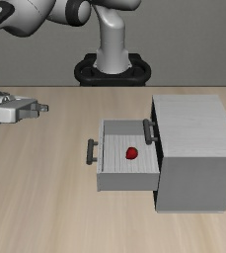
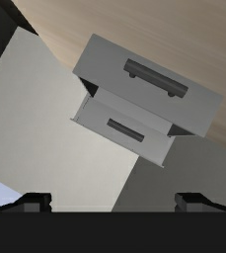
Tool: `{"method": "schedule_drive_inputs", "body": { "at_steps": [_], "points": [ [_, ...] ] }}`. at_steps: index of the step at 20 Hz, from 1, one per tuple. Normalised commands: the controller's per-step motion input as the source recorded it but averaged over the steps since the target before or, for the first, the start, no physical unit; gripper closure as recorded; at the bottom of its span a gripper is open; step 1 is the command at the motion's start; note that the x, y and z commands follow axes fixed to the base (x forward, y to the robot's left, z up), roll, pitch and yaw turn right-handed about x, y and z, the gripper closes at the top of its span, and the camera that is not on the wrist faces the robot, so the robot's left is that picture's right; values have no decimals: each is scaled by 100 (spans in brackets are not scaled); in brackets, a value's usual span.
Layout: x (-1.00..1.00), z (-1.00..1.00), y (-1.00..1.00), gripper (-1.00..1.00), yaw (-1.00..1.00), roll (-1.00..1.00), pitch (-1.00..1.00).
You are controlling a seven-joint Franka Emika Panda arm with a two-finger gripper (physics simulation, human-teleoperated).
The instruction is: Close the middle layer of the cabinet
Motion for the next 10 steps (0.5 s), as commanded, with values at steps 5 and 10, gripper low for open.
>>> {"method": "schedule_drive_inputs", "body": {
  "at_steps": [5, 10],
  "points": [
    [0, 0, 0, -100, 0, 0, 45],
    [0, -100, 0, -100, 0, 0, 0]
  ]
}}
